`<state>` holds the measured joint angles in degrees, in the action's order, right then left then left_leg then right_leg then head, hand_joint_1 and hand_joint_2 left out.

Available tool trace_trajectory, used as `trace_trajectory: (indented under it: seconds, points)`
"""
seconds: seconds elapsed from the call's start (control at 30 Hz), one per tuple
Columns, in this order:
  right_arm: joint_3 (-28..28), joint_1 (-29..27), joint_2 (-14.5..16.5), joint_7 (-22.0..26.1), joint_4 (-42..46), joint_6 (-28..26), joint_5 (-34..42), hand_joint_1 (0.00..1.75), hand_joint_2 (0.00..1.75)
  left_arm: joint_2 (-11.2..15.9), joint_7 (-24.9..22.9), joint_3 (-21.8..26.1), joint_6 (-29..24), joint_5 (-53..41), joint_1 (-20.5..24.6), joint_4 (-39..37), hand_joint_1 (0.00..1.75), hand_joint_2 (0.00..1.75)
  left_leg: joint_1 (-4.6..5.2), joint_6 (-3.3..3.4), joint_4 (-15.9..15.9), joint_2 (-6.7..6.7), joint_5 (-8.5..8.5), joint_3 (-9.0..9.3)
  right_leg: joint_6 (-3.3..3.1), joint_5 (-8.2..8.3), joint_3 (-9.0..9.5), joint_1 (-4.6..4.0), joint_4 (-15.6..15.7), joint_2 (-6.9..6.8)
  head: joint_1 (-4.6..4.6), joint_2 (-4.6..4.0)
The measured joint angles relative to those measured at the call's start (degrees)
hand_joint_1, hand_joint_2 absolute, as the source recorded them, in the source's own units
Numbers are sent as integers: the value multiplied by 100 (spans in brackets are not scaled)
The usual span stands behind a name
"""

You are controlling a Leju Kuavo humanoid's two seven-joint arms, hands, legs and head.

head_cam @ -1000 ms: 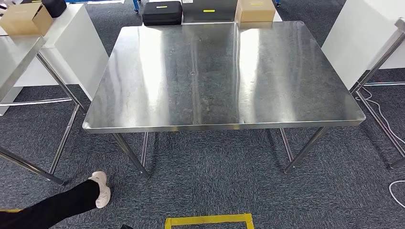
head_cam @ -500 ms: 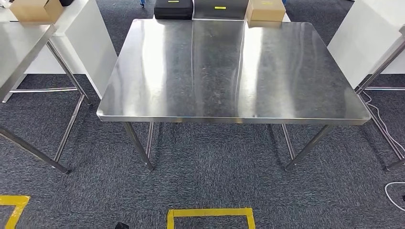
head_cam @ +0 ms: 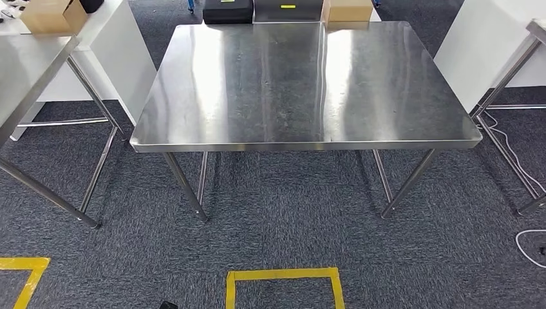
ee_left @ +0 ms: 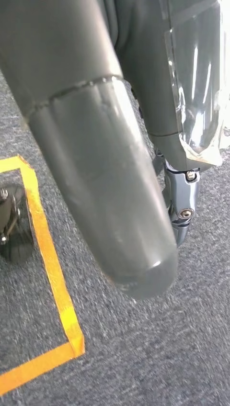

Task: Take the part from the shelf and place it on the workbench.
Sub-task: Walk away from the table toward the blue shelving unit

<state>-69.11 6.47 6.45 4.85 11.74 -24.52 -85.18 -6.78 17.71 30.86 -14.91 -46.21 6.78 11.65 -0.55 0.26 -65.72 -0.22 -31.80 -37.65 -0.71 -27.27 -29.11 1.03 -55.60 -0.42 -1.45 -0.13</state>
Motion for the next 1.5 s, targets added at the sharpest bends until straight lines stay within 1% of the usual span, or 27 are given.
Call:
trace_trajectory:
  seconds: [0.03, 0.07, 0.1, 0.13, 0.2, 0.27, 0.3, 0.4, 0.47, 0.53, 0.57, 0.63, 0.7, 0.77, 0.8, 0.87, 0.93, 1.0, 1.07, 1.1, 1.13, 1.2, 1.27, 1.3, 1.4, 1.43, 1.5]
  points:
    - [0, -4, -3, 0, 0, 0, 0, 0, 175, -2, -1, 0, 0, 0, 1, 0, 0, 0, -10, -26, -349, 1, -230, -68, -7, 57, -64, -8, -9, -7, -4, 0]
    - [0, -6, -4, 0, 0, 0, 0, 0, 175, -2, -1, 0, 0, 0, 2, 0, 0, 0, -17, -45, -618, 3, -342, -94, -3, 109, -129, -14, -21, -13, -5, 0]
    - [0, -7, -5, 0, 0, 0, 0, 0, 175, -2, -1, 0, 0, 0, 2, 0, 0, 0, -23, -53, -714, 4, -311, -31, 9, 157, -209, -17, -40, -16, -7, 0]
    - [0, -8, -4, 0, 0, 0, -1, 0, 175, -2, -1, 0, -1, 0, 2, 0, 0, 0, -27, -51, -598, 5, -177, 130, 26, 197, -283, -17, -63, -16, -7, 0]
    - [0, -8, -1, 0, 0, 0, -2, 0, 175, -1, -2, 0, -5, 0, 9, 0, 0, 0, -28, -15, 120, 4, 88, 682, 71, 271, -400, -19, -107, -16, -9, 0]
    - [0, -5, 1, 0, 0, 0, 0, 0, 175, 0, 0, 0, -10, -1, 18, 1, 0, 0, -2, 47, 784, -3, 130, 1096, 142, 351, -459, -33, -125, -22, -2, 0]
    - [0, -1, 0, 0, 0, 0, 5, 0, 175, -1, 1, 0, -10, -3, 20, 1, 0, 0, 21, 82, 920, -6, 109, 1156, 184, 394, -474, -35, -120, -26, -3, 0]
    - [0, -8, -8, 0, 0, 0, 30, 0, 175, -12, 3, 0, -9, -21, 27, 0, 0, 0, 37, 240, 983, 15, 248, 1056, 283, 426, -537, -37, -142, -24, -1, 0]
    - [0, -21, -14, 0, -1, -2, 48, 0, 175, -22, -1, 0, -9, -41, 44, 1, 0, 0, 19, 348, 1025, 41, 395, 915, 251, 66, -707, -45, -514, -4, 15, 0]
    - [0, -24, -16, 0, -2, -2, 59, 0, 175, -23, -3, 0, -7, -57, 51, 2, 0, 0, 34, 384, 1020, 55, 521, 753, 211, -439, -930, -31, -1245, 9, 26, 0]
    - [0, -24, -16, 0, -2, -2, 62, 0, 175, -23, -3, 0, -5, -60, 51, 2, 0, 0, 39, 380, 1017, 61, 590, 662, 236, -576, -985, -26, -1587, 10, 26, 0]
    - [0, -24, -24, 0, -2, -2, 65, 0, 175, -25, -4, 0, 1, -64, 51, 2, 0, 0, 40, 358, 1005, 72, 728, 498, 353, -517, -848, -19, -1791, 12, 28, 0]
    - [0, -20, -36, 0, -2, -2, 65, 0, 175, -25, -4, 0, 7, -67, 51, 2, 0, 0, 40, 314, 973, 71, 844, 360, 448, -263, -318, 5, -1168, 14, 29, 0]
    - [0, -12, -41, 0, -2, -2, 58, 0, 175, -22, -4, 0, 8, -67, 54, 2, 0, 0, 60, 248, 920, 70, 943, 230, 432, -244, 246, 1, -300, 32, 31, 0]
    - [0, -11, -39, 0, -3, -2, 54, 0, 175, -21, -3, 0, 8, -66, 56, 2, 0, 0, 73, 217, 903, 72, 994, 185, 402, -293, 368, -11, -44, 45, 30, 0]
    - [0, -23, -36, 0, -5, -2, 50, 0, 175, -17, -3, 0, 7, -67, 55, 2, 0, 0, 79, 167, 897, 70, 1087, 123, 320, -320, 355, -23, 103, 55, 29, 0]
    - [0, -36, -36, 0, -8, -2, 50, 0, 175, -13, -3, 0, 7, -68, 41, 2, 0, 0, 53, 111, 755, 52, 888, 41, 190, -238, 265, 14, 94, 33, 22, 0]
    - [0, -34, -40, 0, -9, -2, 50, 0, 175, -13, -3, -1, 7, -68, 32, 2, 0, 0, 20, 49, 196, 36, 309, -114, 61, -124, 176, 24, 93, 7, 11, 0]
    - [0, -30, -44, 1, -9, -2, 50, 0, 175, -14, -3, -2, 7, -69, 33, 2, 0, 0, 1, 8, -548, 33, -141, -254, 22, -9, 57, 4, 82, -6, 10, 0]
    - [0, -32, -44, 1, -9, -2, 50, 0, 175, -13, -3, -2, 7, -70, 33, 2, 0, 0, -5, -2, -765, 33, -175, -248, 28, 45, -17, -2, 71, -10, 10, 0]
    - [0, -34, -44, 1, -9, -2, 50, 0, 175, -13, -3, -2, 7, -70, 33, 2, 0, 0, -10, -5, -791, 34, -92, -151, 40, 92, -93, -5, 57, -11, 9, 0]
    - [0, -36, -43, 1, -9, -2, 49, 0, 175, -10, -4, -1, 7, -70, 39, 2, 0, 0, -17, 19, -244, 32, 208, 336, 72, 164, -224, -2, 11, -11, 7, 0]
    - [0, -32, -41, 1, -10, -2, 48, 0, 175, -6, -4, 0, 7, -70, 57, 2, 0, 0, -2, 68, 540, 15, 288, 875, 132, 221, -313, -15, -39, -13, 9, 0]
    - [0, -28, -40, 1, -10, -2, 48, 0, 175, -5, -4, -1, 7, -69, 62, 2, 0, 0, 15, 91, 764, 6, 260, 1007, 177, 252, -336, -21, -52, -17, 10, 0]
    - [0, -24, -40, 0, -11, -2, 46, 0, 175, -9, -4, -2, 7, -68, 69, 2, 0, 0, 39, 161, 967, 11, 266, 1014, 298, 327, -423, -29, -78, -23, 13, 0]
    - [0, -25, -44, 0, -11, -2, 46, 0, 175, -13, -5, -1, 6, -68, 73, 2, 0, 0, 29, 209, 1010, 20, 309, 975, 299, 249, -492, -39, -161, -16, 22, 0]
    - [0, -26, -50, 0, -11, -2, 44, 0, 175, -20, -7, 0, 4, -66, 80, 2, 0, 0, 11, 313, 1062, 40, 433, 859, 249, -163, -697, -45, -640, 2, 47, 0]
